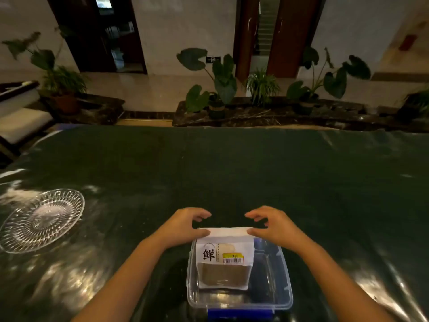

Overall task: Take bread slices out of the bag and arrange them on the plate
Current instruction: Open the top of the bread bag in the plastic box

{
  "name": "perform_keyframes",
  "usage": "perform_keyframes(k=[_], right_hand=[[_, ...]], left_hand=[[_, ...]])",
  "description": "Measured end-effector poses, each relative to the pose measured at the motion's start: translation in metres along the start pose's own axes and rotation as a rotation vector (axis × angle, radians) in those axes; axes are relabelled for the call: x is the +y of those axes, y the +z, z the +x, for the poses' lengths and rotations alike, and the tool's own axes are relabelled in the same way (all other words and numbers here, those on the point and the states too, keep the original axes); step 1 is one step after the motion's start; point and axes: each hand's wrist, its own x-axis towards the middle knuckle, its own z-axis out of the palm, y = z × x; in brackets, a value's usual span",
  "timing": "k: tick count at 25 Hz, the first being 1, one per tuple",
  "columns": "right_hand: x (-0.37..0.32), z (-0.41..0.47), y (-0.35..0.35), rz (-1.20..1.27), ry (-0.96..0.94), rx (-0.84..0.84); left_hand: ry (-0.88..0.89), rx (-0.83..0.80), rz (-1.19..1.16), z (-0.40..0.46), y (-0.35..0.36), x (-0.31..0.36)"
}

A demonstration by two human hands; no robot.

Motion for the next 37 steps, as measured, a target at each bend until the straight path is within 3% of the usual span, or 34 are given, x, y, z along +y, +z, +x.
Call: perform_keyframes(k=[4,8,12,18,21,25,30,34,37], right_hand=[[0.007,-0.009,0.017,0.074,0.077,0.011],[0.008,-0.009,0.028,0.112,0.073,0.12],[0.005,-0.008,0.035,0.129,0.082,0.159],[0.001,0.0,0.036,0.194,0.18,0.182],[-0.001,-0.001,0.034,0.095,0.124,0.18],[-0.003,-0.001,0.035,-0.253,-0.098,0.143],[-0.004,0.007,0.032,0.18,0.132,0.089],[-0.001,0.011,0.032,0.375,0.18,0.085],[0.0,0.01,0.031,0.508,0.202,0.119]], left_hand=[[-0.058,0.034,0.008,-0.007,0.017,-0.009],[-0.031,0.111,0.014,-0.01,0.023,-0.013],[0.018,0.087,0.114,-0.014,0.027,-0.015],[0.033,0.152,-0.052,-0.012,0.026,-0.018],[0.017,0.128,-0.097,-0.008,0.026,-0.017],[-0.026,0.073,-0.17,-0.005,0.021,-0.014],[-0.019,0.128,-0.041,-0.01,0.022,-0.01],[0.226,0.239,0.224,-0.011,0.016,-0.002],[0.238,0.307,0.123,-0.012,0.013,0.0]])
